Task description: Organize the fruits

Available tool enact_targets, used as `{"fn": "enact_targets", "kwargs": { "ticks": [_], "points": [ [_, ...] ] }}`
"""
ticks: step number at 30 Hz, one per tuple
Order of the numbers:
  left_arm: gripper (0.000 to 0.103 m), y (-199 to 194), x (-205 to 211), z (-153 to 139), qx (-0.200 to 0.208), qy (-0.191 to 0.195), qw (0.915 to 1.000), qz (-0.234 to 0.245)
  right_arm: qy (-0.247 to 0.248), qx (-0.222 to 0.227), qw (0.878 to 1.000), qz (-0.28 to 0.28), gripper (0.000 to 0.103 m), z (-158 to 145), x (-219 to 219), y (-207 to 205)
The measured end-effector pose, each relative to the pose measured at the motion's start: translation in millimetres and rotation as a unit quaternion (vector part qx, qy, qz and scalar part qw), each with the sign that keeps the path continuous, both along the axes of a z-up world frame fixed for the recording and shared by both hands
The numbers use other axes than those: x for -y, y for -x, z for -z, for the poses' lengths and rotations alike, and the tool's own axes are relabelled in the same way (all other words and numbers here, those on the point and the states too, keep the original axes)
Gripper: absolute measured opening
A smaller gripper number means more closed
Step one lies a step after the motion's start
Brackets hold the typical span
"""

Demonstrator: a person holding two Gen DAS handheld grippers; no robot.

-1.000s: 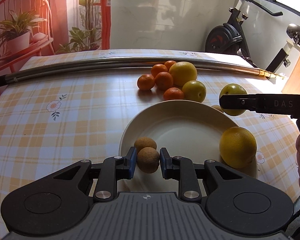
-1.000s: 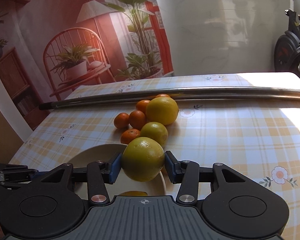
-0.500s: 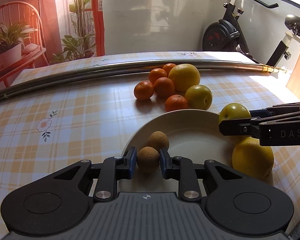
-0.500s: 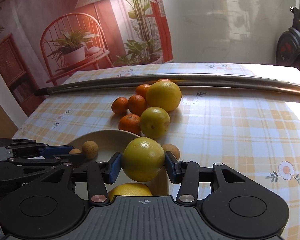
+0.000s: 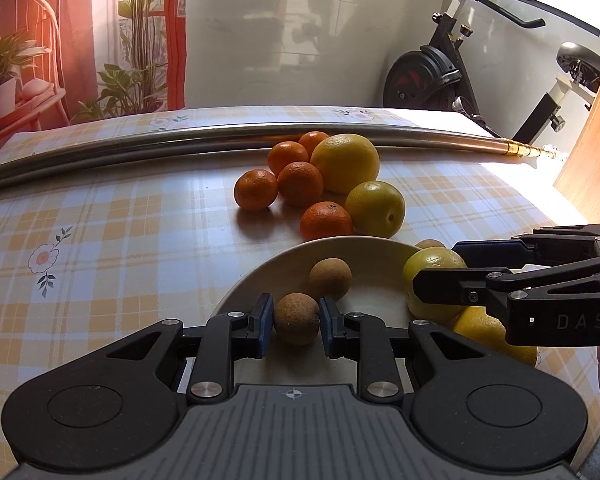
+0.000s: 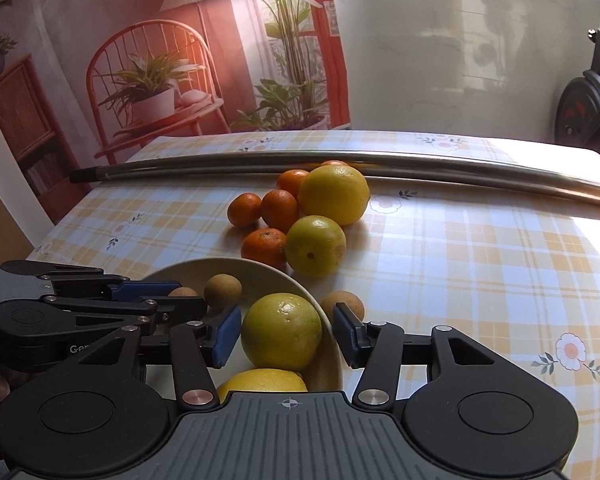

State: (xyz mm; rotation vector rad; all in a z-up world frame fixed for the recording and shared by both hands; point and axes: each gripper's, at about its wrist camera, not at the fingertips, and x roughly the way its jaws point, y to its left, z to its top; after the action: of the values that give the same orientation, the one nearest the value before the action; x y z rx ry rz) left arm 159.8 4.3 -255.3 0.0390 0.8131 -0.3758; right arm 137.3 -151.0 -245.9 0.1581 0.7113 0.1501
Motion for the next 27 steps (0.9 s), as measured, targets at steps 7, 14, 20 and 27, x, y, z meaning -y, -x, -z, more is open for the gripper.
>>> {"fn": "enact_targets", "kwargs": {
  "ticks": [7, 14, 20, 27],
  "points": [
    [0.026, -1.8, 0.1, -0.1, -0.006, 0.004, 1.0, -0.002, -0.002, 0.017, 1.0, 0.011, 0.047, -7.5, 5.0, 4.6],
    [0.027, 0.5, -4.5, -7.5, -0.005, 0.023, 0.9997, -0.008, -0.004, 0.034, 0.999, 0.031, 0.047, -17.5, 16.3, 8.1],
    [0.027, -0.8, -3.4, -18.6, 0.005, 0.035, 0.9993, -0.007, -0.001, 0.041, 0.998, 0.05, 0.047, -22.0, 26.9, 8.7],
    [0.027, -4.6, -1.0, -29.6, 0.011, 0.03, 0.9995, -0.004, -0.005, 0.044, 0.997, 0.069, 0.047, -23.4, 40.0, 7.9]
  ]
}}
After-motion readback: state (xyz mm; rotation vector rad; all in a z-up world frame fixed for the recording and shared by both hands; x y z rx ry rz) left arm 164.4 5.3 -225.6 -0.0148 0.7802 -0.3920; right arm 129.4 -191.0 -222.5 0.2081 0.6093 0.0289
